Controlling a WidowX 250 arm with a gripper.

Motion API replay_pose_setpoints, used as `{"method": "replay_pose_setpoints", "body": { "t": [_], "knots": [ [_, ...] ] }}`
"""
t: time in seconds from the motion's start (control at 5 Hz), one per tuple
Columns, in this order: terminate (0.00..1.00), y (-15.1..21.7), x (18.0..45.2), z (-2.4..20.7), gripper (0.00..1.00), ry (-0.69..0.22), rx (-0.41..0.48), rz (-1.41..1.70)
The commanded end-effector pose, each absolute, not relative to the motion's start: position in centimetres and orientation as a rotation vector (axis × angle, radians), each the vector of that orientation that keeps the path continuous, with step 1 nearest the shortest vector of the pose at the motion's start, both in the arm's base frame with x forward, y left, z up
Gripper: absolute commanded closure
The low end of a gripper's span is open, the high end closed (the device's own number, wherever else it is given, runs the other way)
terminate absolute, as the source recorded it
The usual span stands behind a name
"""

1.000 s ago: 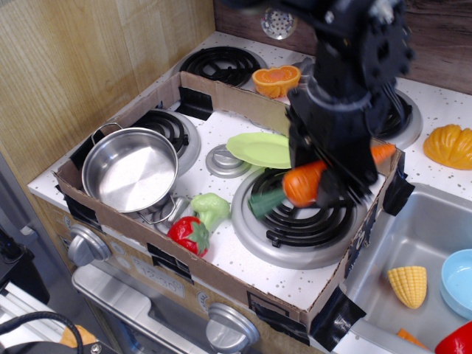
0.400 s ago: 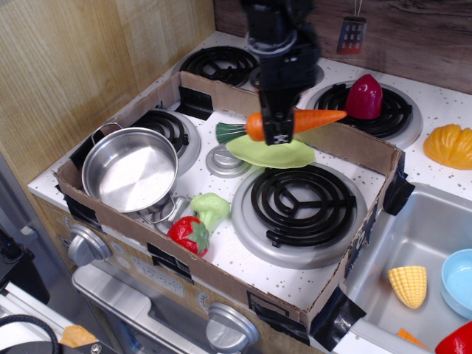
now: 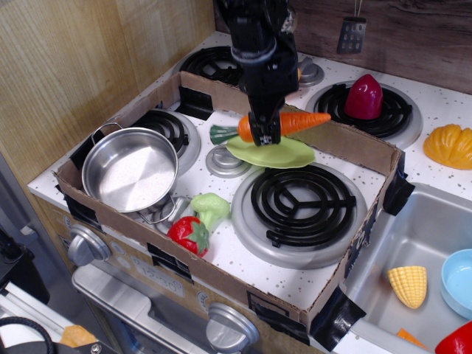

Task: Put carrot on plate

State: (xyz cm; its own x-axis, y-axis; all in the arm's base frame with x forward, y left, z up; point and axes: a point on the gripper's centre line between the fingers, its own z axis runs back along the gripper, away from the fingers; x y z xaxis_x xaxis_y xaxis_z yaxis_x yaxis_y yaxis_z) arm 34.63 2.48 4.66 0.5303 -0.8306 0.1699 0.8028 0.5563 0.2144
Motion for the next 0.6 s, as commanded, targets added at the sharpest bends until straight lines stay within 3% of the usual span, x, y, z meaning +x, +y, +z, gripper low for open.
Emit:
{"method": "replay_pose_setpoints", "body": {
  "t": [0.0, 0.2, 0.4],
  "knots": [
    [0.0, 0.6, 35.3, 5.6, 0.0, -0.331, 0.159, -0.952],
    [0.0, -0.3, 34.7, 6.4, 0.0, -0.342, 0.179, -0.854],
    [0.0, -1.6, 33.9, 8.7, 0.0, -0.319, 0.26, -0.821]
  ]
}}
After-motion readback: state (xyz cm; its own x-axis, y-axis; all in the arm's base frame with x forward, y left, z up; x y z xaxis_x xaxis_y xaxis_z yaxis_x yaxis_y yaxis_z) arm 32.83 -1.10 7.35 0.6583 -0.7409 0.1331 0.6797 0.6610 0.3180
